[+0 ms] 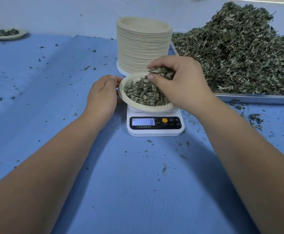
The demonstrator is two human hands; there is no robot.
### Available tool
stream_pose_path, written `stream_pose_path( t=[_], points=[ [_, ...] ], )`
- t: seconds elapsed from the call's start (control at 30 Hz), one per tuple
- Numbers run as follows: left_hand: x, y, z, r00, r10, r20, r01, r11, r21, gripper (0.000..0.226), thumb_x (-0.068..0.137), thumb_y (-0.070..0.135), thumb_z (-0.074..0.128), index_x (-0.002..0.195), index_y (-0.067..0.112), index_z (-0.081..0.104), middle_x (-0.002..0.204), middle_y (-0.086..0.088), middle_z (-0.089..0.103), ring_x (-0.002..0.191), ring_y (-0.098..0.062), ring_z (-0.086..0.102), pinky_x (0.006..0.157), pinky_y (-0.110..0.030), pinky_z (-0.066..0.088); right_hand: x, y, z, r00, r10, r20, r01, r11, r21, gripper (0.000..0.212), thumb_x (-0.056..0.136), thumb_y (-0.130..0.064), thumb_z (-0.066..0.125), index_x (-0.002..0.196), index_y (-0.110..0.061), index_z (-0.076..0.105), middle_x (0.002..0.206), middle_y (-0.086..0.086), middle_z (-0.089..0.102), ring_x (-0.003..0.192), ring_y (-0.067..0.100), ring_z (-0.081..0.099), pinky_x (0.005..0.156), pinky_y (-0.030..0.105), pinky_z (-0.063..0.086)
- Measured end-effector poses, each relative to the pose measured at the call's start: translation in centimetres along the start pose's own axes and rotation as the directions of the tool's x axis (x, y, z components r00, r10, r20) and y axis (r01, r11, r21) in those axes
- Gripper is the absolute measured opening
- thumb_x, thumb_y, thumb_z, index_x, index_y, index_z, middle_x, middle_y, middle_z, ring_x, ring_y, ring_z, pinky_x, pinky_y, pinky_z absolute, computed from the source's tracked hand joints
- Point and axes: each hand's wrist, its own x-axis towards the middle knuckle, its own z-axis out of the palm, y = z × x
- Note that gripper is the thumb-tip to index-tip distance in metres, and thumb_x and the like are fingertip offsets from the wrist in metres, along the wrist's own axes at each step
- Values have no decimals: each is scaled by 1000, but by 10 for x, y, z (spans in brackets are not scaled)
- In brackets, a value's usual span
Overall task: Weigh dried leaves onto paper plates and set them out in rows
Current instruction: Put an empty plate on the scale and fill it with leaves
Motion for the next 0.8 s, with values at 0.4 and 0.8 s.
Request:
stream_pose_path(
  t=[0.4,0.8],
  points=[
    [2,-4,-1,1000,1,-4,-1,1000,-7,35,103,23,39,91,23,71,99,1,75,78,-7,72,61,-18,55,2,6,-2,995,55,-84,-48,995,89,18,89,-29,76,107,-28,77,97,-20,72,95,-2,66,92,22,51],
    [0,-2,-1,1000,5,18,-6,1000,3,34,91,35,41,83,31,73,92,6,75,82,-6,70,62,-17,55,4,31,-26,973,150,-173,-118,976,184,17,91,-26,76,108,-23,78,78,-26,68,66,-9,60,67,15,50]
  ],
)
